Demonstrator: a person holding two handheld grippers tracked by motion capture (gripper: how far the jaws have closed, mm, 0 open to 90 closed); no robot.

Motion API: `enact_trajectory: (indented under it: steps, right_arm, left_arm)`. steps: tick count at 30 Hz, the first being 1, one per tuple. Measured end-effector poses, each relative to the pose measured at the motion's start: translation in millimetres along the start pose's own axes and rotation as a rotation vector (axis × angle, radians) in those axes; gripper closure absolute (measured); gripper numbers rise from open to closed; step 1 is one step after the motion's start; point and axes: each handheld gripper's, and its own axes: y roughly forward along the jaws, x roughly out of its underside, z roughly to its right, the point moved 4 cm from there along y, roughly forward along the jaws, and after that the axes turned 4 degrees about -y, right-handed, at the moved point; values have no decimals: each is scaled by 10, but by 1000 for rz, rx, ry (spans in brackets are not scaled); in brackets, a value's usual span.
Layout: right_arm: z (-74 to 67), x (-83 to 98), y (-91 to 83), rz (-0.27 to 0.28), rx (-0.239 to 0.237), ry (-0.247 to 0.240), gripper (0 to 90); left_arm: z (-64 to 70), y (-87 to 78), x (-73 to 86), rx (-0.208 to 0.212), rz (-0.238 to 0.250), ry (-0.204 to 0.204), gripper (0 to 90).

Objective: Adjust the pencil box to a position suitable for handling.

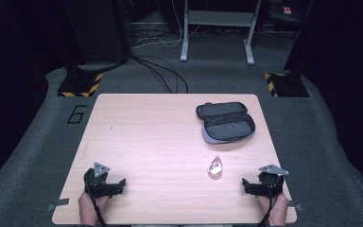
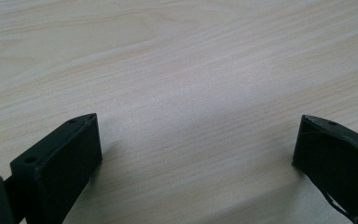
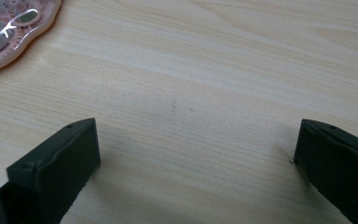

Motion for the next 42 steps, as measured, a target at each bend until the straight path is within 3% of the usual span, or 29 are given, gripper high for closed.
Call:
enact_trajectory:
  steps: [8, 14, 24, 28, 30, 36, 42]
  right_arm:
    - [-16, -30, -26, 3, -15, 19, 0]
    - [-228, -175, -128, 24, -34, 27, 7]
    - [-518, -352, -120, 28, -91, 16, 17]
    - [-716, -470, -37, 22, -122, -10, 21]
    - [-751, -481, -12, 18, -125, -17, 24]
    - [-916, -559, 175, -11, -146, -4, 42]
    - [-1024, -639, 324, -30, -126, -22, 71]
  left_arm:
    - [0, 1, -1, 1, 0, 0, 10]
    - [5, 0, -2, 5, 3, 0, 16]
    - [5, 0, -2, 3, 3, 1, 18]
    - [5, 0, -2, 3, 4, 1, 18]
    - [5, 0, -2, 3, 4, 1, 19]
    - [5, -2, -2, 3, 4, 3, 20]
    - [5, -2, -2, 3, 4, 3, 20]
